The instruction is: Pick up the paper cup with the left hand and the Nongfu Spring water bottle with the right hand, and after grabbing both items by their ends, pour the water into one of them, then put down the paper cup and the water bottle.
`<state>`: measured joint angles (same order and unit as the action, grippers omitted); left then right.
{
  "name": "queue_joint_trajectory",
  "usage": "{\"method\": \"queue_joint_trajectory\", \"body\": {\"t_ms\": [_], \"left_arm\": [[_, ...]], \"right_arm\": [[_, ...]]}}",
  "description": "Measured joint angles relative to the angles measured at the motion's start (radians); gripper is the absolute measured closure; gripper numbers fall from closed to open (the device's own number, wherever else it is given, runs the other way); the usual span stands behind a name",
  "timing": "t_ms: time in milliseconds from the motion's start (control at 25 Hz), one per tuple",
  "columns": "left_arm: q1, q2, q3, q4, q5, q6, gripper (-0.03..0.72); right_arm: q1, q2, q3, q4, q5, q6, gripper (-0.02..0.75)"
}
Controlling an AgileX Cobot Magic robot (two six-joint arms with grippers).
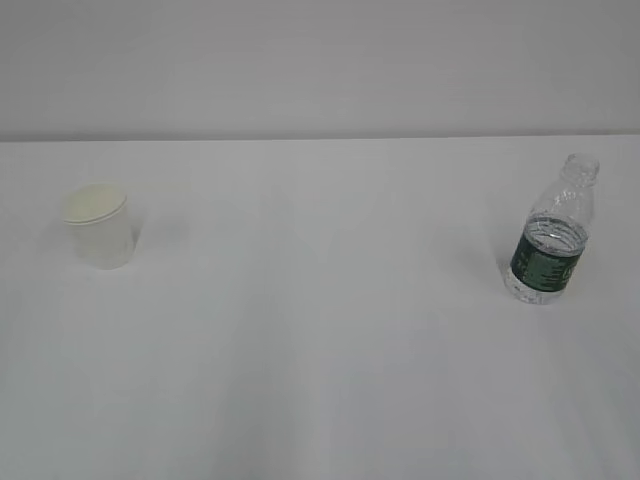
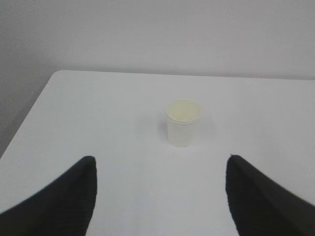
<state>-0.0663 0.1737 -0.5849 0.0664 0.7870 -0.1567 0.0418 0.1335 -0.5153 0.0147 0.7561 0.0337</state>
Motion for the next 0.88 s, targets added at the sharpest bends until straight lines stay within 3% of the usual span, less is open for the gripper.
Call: {"method": "queue_joint_trajectory", "body": {"t_ms": [200, 680, 880], "left_arm": [[0.000, 0.134, 0.000, -0.003, -0.174, 0.000, 0.117], [0.000, 0.404, 0.000, -0.047, -0.463, 0.000, 0.134], [0.000, 0.482, 0.000, -0.054, -0.565, 0.000, 0.181]], "right_arm": [[0.000, 0.063, -0.014, 0.005, -0.055, -0.002, 0.151], [0.000, 0.234, -0.016, -0.045, -0.364, -0.016, 0.150], [0.000, 0.357, -0.016, -0.035, -0.488, -0.014, 0.150]]}}
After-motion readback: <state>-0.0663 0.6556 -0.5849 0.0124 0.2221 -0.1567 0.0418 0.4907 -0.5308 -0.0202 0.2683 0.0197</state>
